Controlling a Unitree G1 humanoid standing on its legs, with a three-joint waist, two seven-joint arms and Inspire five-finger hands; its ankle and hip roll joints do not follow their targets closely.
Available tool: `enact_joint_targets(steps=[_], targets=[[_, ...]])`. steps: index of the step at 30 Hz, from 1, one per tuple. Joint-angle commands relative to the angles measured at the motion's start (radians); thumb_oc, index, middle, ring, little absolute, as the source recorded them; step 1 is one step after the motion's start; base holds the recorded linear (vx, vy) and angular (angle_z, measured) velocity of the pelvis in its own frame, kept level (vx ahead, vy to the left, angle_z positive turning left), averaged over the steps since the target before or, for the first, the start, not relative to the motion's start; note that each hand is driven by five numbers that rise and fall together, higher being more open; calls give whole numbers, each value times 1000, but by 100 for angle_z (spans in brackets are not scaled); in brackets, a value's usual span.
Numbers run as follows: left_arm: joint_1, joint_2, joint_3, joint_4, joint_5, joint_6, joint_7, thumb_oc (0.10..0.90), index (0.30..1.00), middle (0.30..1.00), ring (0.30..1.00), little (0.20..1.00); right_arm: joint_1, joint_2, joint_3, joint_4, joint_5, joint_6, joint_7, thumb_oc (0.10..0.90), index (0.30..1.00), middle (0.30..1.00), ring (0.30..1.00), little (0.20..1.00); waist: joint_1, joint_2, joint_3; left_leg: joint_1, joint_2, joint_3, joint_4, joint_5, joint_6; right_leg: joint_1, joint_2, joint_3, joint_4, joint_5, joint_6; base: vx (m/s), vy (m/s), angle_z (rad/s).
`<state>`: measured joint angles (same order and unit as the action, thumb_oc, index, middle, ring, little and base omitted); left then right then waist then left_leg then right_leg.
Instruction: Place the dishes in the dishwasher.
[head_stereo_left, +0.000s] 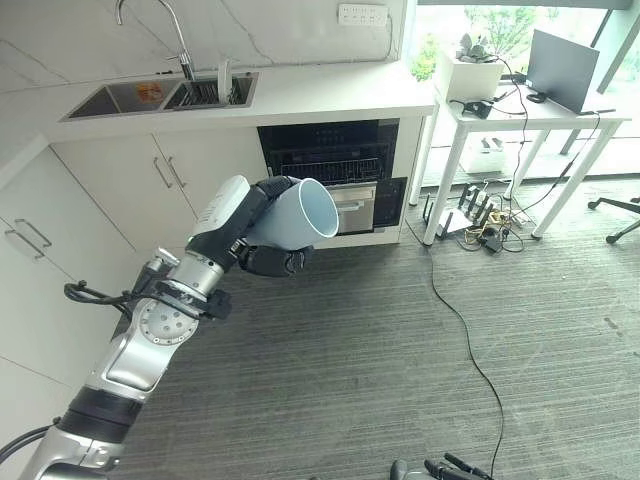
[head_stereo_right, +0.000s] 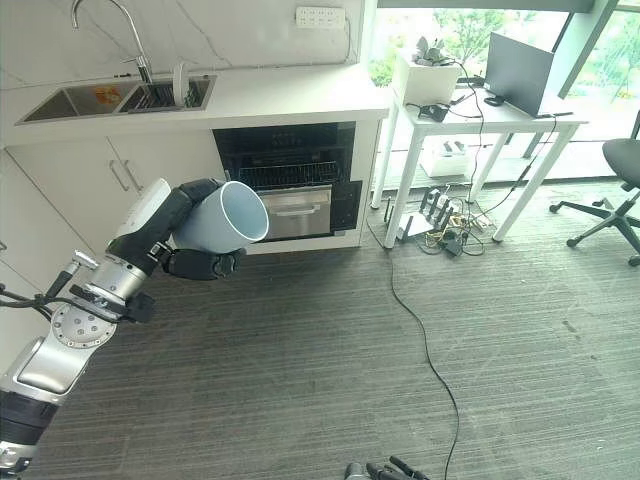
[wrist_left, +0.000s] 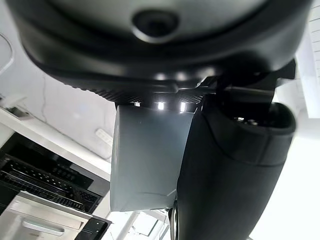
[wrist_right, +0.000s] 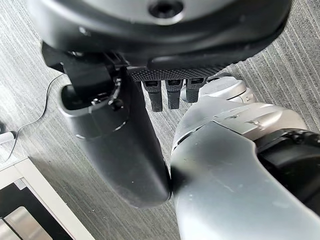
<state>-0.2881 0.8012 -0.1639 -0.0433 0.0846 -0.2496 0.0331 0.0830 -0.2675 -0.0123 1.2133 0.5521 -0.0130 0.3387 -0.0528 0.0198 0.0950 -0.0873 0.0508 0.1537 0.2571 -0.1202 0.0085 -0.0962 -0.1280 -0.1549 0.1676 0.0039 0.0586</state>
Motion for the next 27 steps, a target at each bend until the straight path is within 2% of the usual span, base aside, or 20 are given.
enact_joint_targets(steps=[1,4,5,9,10,11,12,13,15,18,20,21,24,25,26,27], targets=[[-60,-208,-90,108,-117,-6,161,400,300,300,300,300,-56,-87,50,-72,-142,-23,-164,800,900,900,900,900,-56,23,96,-14,49,6,43,-115,-59,-55,-34,44,132,-189,86,0,0,0],[-91,-205,-99,119,-130,9,158,400,300,300,300,300,-60,-83,42,-45,-120,-45,-167,800,900,900,900,900,-62,27,81,-12,64,2,43,-111,-69,-49,-23,57,132,-197,80,52,-116,1],[-106,-205,-105,131,-143,10,160,400,300,300,300,300,-62,-76,34,-27,-71,-50,-164,800,900,900,900,900,-64,33,71,-13,73,-5,43,-108,-77,-42,-12,56,132,-206,73,83,-213,11],[-120,-210,-109,138,-148,10,169,400,300,300,300,300,-77,-79,30,-31,-56,-58,-172,800,900,900,900,900,-70,32,61,2,63,-27,43,-97,-80,-28,15,75,132,-225,47,101,-217,21],[-111,-214,-103,129,-141,10,176,400,300,300,300,300,-84,-88,43,-39,-90,-67,-162,800,900,900,900,900,-62,2,70,40,35,-17,43,-29,-68,-8,14,96,132,-229,20,182,-288,4],[-106,-215,-98,126,-138,8,176,400,300,300,300,300,-85,-88,51,-38,-94,-79,-158,800,900,900,900,900,-55,-9,79,25,35,-18,79,6,-67,3,16,102,132,-229,11,229,-373,0],[-105,-211,-87,123,-140,12,159,400,300,300,300,300,-86,-89,63,-42,-94,-84,-159,800,900,900,900,900,-43,-18,103,-67,32,-35,244,33,-56,30,34,109,132,-228,-12,164,-249,-5],[-106,-208,-83,125,-144,13,148,400,300,300,300,300,-84,-91,65,-42,-90,-82,-159,800,900,900,900,900,-39,-15,112,-104,25,-39,275,42,-53,41,46,108,132,-229,-18,322,-178,28],[-95,-207,-75,143,-152,1,120,400,300,300,300,300,-88,-87,75,-39,-104,-75,-166,800,900,900,900,900,-5,25,140,-172,-15,-46,43,158,-66,109,112,112,132,-263,-19,534,62,19],[-72,-227,-72,142,-135,-3,121,400,300,300,300,300,-88,-84,86,-39,-100,-65,-180,800,900,900,900,900,13,59,147,-300,25,-61,43,191,-88,150,152,104,132,-286,-25,412,142,-30],[-70,-240,-66,174,-133,-26,127,400,300,300,300,300,-77,-90,85,-42,-103,-61,-193,800,900,900,900,900,12,69,144,-369,63,-5,43,197,-96,184,156,85,132,-312,-29,481,237,-32],[-69,-242,-59,191,-134,-39,131,400,300,300,300,300,-74,-91,82,-49,-115,-55,-204,800,900,900,900,900,7,73,136,-358,72,20,43,186,-92,193,155,80,132,-324,-27,668,435,-29],[-49,-237,-38,189,-130,-33,130,400,300,300,300,300,-79,-87,62,-45,-103,-10,-253,800,900,900,900,900,28,41,115,-298,-6,-20,43,130,-63,249,115,116,132,-355,-6,557,362,-42],[-51,-239,-36,192,-126,-38,122,400,300,300,300,300,-75,-83,54,-38,-92,-5,-258,800,900,900,900,900,32,33,106,-278,-19,-16,43,111,-48,258,107,117,132,-352,-3,480,315,-55],[-58,-236,-38,199,-121,-50,107,400,300,300,300,300,-59,-67,38,-31,-105,-16,-270,800,900,900,900,900,31,19,93,-239,-50,-6,43,70,-21,284,89,108,132,-341,10,543,407,-64],[-73,-224,-44,201,-118,-52,97,400,300,300,300,300,-49,-57,19,-31,-133,-27,-285,800,900,900,900,900,25,23,79,-205,-69,-9,43,33,10,304,79,88,132,-263,32,503,400,-39]])
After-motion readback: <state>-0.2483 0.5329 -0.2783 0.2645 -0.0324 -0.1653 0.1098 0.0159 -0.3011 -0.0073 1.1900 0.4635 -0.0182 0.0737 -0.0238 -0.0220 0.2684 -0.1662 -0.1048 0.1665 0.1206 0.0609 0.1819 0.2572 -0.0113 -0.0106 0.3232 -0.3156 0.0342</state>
